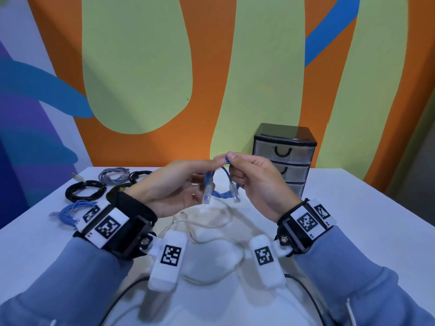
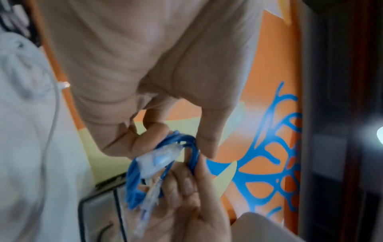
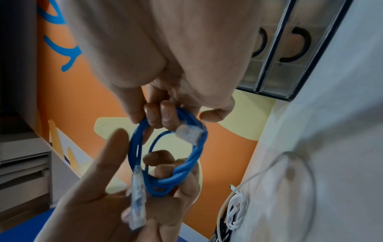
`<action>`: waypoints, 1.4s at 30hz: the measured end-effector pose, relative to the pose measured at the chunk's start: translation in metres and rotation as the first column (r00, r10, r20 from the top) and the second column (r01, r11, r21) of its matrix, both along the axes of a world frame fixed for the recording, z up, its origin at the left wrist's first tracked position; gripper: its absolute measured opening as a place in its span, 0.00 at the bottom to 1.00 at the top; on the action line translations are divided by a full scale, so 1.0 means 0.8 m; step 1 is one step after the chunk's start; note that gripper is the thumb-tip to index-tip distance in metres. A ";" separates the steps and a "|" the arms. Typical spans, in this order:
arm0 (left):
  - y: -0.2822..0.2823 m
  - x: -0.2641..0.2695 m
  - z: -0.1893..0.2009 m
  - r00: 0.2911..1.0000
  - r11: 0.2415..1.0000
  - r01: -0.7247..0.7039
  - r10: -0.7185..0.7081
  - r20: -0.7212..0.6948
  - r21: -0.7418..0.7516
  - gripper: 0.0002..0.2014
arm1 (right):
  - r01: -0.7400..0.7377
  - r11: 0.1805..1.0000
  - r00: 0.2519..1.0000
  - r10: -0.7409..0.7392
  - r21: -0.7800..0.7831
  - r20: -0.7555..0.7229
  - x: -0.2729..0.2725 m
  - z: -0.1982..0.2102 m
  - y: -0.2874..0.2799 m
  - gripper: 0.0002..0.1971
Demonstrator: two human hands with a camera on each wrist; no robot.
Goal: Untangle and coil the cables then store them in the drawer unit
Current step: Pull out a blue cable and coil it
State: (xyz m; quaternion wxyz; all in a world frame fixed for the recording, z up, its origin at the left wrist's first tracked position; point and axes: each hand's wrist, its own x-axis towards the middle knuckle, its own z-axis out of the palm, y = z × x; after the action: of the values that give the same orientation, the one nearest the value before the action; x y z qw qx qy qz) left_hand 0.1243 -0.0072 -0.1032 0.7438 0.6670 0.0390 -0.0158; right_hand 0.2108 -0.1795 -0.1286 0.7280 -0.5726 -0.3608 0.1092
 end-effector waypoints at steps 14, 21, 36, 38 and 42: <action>-0.005 0.009 -0.007 0.912 0.950 -0.195 0.266 0.313 -0.242 0.05 | 0.079 0.996 0.997 -0.079 0.044 0.015 0.000 0.006 0.000 0.15; -0.003 -0.001 -0.009 0.914 0.984 -0.098 0.030 0.404 0.148 0.10 | 0.033 0.999 0.999 -0.034 0.033 0.031 0.005 0.002 -0.009 0.05; -0.002 -0.004 -0.003 0.950 0.991 -0.059 0.019 0.313 0.120 0.16 | -0.174 0.979 0.954 0.195 0.108 -0.228 0.001 0.007 -0.014 0.14; -0.001 -0.002 -0.003 0.947 0.990 -0.094 0.058 0.315 0.102 0.15 | -0.201 0.976 0.952 0.214 0.081 -0.217 0.002 0.009 -0.016 0.16; -0.002 0.000 -0.001 0.916 0.972 -0.195 0.132 0.380 0.134 0.13 | -0.185 0.982 0.974 0.187 0.027 -0.130 0.004 0.004 -0.019 0.16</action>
State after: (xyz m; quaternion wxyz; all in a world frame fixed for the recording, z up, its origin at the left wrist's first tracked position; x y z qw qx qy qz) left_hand 0.1247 -0.0092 -0.1039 0.6774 0.7131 -0.0441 0.1752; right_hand 0.2144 -0.1947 -0.1251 0.7409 -0.5225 -0.3649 0.2119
